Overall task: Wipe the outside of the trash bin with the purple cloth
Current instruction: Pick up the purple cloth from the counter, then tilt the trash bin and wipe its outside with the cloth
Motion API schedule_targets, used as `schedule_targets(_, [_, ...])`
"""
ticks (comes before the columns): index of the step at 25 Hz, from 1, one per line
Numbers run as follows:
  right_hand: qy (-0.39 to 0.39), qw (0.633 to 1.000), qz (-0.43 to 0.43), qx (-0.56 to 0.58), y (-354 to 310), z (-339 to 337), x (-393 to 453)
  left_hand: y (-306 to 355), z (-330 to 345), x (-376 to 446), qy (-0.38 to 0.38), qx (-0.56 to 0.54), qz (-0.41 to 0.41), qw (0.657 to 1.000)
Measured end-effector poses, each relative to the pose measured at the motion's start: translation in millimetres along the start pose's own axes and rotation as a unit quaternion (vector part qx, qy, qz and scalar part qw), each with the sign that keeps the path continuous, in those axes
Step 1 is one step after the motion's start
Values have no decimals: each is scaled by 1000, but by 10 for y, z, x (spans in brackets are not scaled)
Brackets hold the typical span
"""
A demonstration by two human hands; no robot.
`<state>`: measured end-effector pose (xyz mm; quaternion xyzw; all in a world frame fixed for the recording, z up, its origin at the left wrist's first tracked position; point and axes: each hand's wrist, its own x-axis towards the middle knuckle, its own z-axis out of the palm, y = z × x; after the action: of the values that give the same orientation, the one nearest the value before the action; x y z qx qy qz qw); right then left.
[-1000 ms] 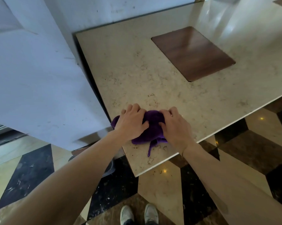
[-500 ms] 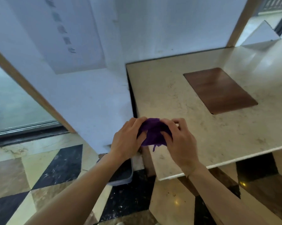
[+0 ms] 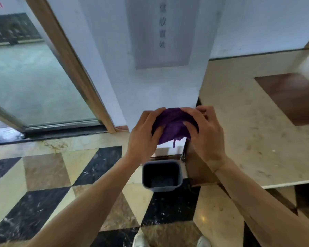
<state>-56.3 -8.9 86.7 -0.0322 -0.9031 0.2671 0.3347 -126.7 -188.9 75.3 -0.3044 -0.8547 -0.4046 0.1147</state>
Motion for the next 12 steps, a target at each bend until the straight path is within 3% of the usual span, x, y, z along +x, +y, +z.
schedule_targets(6, [-7, 1000, 20, -15, -120, 654, -337, -699, 13, -278, -16, -18, -1, 1000])
schedule_targets(12, [-8, 999, 53, -8, 671, 1477, -919, -1427, 1029, -722, -2, -22, -55, 998])
